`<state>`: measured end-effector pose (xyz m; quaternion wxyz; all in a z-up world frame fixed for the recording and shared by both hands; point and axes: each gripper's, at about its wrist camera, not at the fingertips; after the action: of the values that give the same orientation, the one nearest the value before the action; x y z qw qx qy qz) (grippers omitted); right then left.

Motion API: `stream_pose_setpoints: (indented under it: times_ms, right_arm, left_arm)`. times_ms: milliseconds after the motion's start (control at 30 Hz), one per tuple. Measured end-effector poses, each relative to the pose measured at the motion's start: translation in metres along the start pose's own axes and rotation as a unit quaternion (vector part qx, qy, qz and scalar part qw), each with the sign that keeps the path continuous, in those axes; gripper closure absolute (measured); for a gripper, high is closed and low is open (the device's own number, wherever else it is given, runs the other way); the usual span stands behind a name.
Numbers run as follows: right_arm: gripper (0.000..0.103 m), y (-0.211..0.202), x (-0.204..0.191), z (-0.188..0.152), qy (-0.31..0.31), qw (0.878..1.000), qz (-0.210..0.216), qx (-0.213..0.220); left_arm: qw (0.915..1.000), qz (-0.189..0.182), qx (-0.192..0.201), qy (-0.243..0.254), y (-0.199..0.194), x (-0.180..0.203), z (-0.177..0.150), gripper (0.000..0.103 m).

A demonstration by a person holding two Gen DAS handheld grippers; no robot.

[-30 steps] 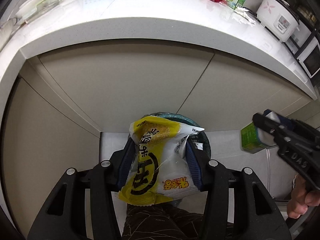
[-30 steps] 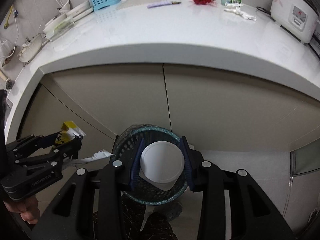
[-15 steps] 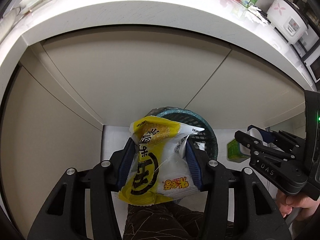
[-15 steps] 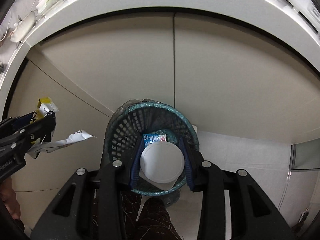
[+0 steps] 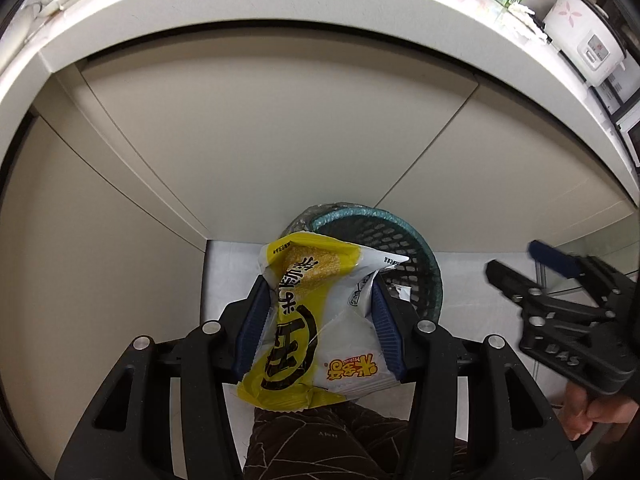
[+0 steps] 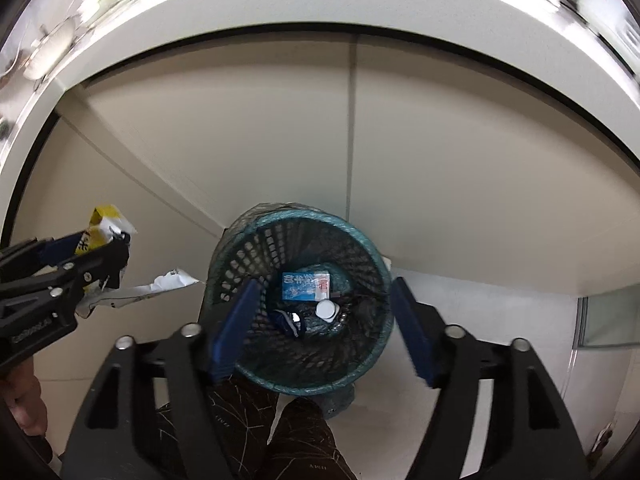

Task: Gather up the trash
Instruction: 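Open the right tool over the basket while the left tool releases the snack bag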

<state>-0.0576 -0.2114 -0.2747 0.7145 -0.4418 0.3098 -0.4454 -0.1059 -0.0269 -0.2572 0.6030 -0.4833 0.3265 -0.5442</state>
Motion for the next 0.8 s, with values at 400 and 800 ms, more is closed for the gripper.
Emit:
stream_pose_setpoints:
  times_ms: [400, 800]
  right_arm:
    - [0.017, -0.035, 0.069, -0.002, 0.079, 0.995, -0.043, 0.032]
    - [0.017, -0.055, 0.104, -0.01, 0.107, 0.992, -0.059, 0.043]
  left_arm:
    - [0.9983, -0.014, -0.026, 0.049, 0.037, 0.042, -0.004, 0.054]
    - [0.995, -0.015, -0.05, 0.085, 0.066, 0.072, -0.018, 0.053]
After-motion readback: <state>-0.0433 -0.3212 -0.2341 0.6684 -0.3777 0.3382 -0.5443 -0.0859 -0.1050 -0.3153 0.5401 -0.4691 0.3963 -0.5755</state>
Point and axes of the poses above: each gripper's, at about its wrist camera, not at the fingertips, and y roughly the way its jaws point, x to its right, z to its top, and after that the axes turned 1 degree about x, right-handed
